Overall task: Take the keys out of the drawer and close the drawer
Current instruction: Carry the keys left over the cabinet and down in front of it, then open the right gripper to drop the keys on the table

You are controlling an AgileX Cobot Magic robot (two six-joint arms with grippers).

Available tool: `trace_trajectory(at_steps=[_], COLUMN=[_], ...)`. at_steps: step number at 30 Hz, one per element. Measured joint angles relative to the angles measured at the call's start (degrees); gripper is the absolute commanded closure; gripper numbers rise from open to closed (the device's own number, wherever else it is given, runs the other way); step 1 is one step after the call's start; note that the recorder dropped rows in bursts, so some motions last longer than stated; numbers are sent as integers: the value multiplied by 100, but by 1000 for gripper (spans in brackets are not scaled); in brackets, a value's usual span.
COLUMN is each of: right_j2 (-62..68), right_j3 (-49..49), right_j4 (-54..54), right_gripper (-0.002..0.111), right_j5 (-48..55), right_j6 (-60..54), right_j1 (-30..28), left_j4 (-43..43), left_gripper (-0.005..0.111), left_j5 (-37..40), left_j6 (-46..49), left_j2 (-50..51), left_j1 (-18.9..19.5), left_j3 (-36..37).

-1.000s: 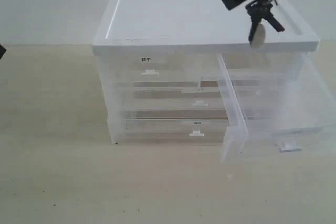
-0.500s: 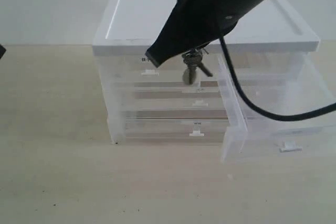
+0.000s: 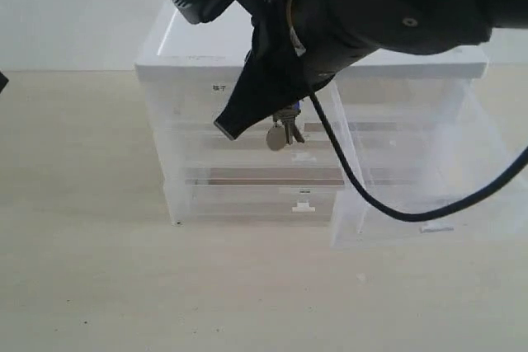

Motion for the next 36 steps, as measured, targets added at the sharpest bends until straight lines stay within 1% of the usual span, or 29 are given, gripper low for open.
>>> trace_trajectory(at_steps=[4,6,8,11,13,16,22,27,34,36], right_j2=[-528,-757,-1054,-1157,-1027,-703,-302,-100,108,108], right_j3=[135,156,220,452,849,1052,1065,1065,1065,1065], right_j4=[234,265,510,761,1020,1101,842,521,409,339], right_gripper=[108,108,108,108,108,108,108,108,108,106], right_j5=[347,477,451,230,-82,-233,-742,-878,-904,-934], right_j6=[139,150,150,127,85,62,49,159,159,159], right_j1=[103,92,92,92,92,92,92,92,92,92], left_j4=[-94,-106,-106,-106,-106,-106,-106,-106,-106,-106], left_gripper=[102,102,102,102,102,102,102,102,102,102], left_j5=[-412,-437,-445,-482,-482,-482,-482,-482,-482,-482], left_j6=[-51,-74,-109,-119,-132,-132,-132,-132,-132,-144], left_j2=[-34,-34,-34,-34,-34,-34,-34,-34,-34,-34], left_j1=[0,0,0,0,0,0,0,0,0,0], left_j3=[156,178,191,191,191,191,191,191,191,191])
